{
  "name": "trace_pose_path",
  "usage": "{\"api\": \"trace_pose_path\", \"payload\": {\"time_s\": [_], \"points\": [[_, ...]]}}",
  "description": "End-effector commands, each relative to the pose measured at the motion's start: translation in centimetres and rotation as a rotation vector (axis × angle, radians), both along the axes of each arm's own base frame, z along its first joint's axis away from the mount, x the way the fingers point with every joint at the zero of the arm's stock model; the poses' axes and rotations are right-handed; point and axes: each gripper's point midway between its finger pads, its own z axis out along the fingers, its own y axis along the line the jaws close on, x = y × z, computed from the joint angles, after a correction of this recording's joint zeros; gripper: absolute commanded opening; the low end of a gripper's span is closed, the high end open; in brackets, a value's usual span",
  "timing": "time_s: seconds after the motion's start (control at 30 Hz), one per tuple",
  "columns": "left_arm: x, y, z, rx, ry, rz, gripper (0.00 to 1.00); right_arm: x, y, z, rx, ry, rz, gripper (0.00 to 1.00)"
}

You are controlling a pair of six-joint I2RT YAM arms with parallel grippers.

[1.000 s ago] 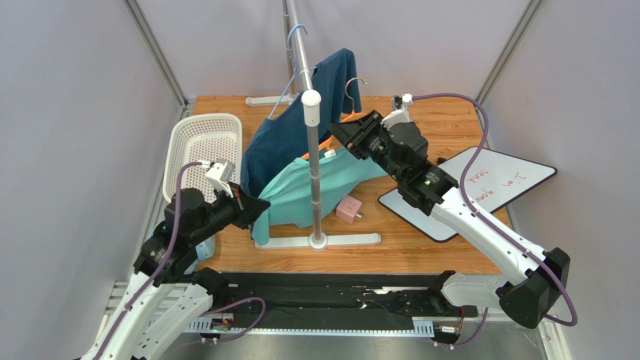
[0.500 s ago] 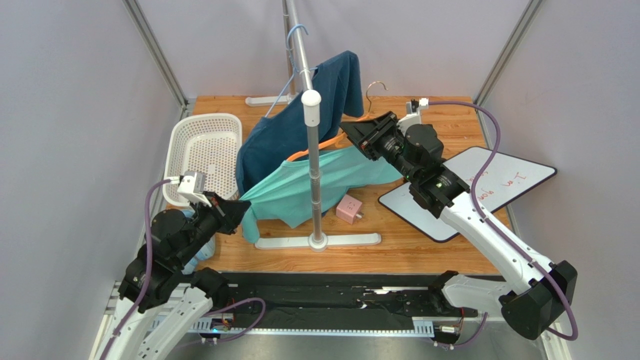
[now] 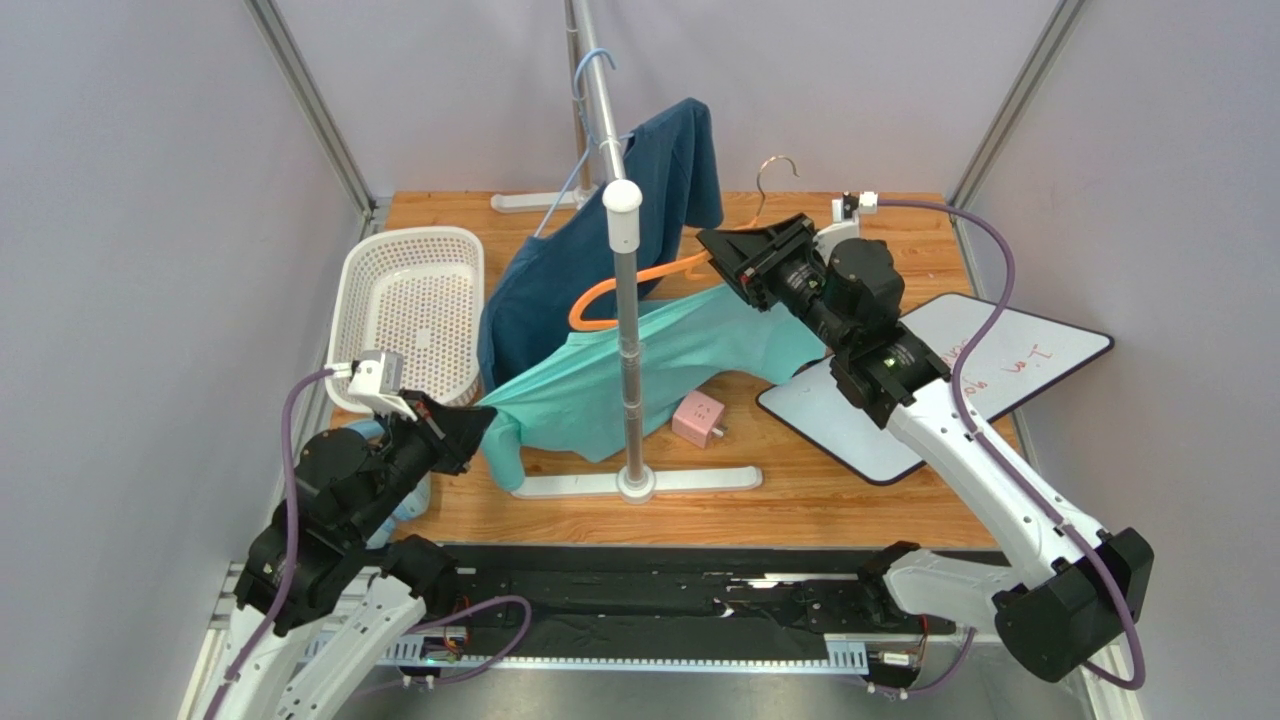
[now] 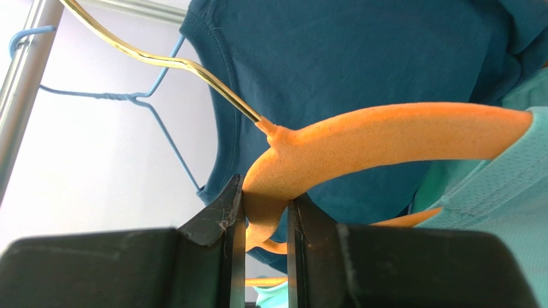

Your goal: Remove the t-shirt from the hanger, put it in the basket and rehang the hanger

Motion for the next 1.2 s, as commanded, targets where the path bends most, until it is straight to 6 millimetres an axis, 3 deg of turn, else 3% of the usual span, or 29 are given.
{"api": "trace_pose_path", "payload": {"time_s": [0.0, 0.2, 0.33, 0.57, 0.77, 0.93, 1.07, 1.17], "points": [[0.7, 1.4, -1.0, 0.039, 0.032, 0.085, 0.0, 1.5, -1.7, 5.2, 0.044, -0.17, -0.054, 0.0], [2.1, 0.0, 0.0, 0.042, 0.013, 0.042, 0.0, 0.1, 1.7, 7.2, 0.028, -0.231, 0.102, 0.0], [3.7, -1.1, 1.4, 0.067, 0.001, 0.019, 0.0, -1.5, 5.9, 6.5, 0.001, -0.235, 0.22, 0.0], [6.9, -2.0, 4.0, 0.12, -0.002, 0.039, 0.0, -3.6, 10.8, 6.5, 0.07, -0.243, 0.399, 0.0], [9.2, -2.4, 4.5, 0.137, -0.019, 0.074, 0.0, -4.7, 12.7, 7.1, 0.119, -0.272, 0.499, 0.0], [9.7, -2.9, 4.6, 0.139, -0.012, 0.062, 0.0, -5.0, 13.1, 7.1, 0.189, -0.269, 0.532, 0.0], [8.4, -2.9, 4.5, 0.145, -0.006, 0.025, 0.33, -4.3, 13.3, 6.1, 0.149, -0.254, 0.514, 0.0], [6.3, -1.9, 5.1, 0.137, -0.027, 0.018, 0.47, -3.6, 13.1, 5.1, 0.087, -0.254, 0.483, 0.0]]}}
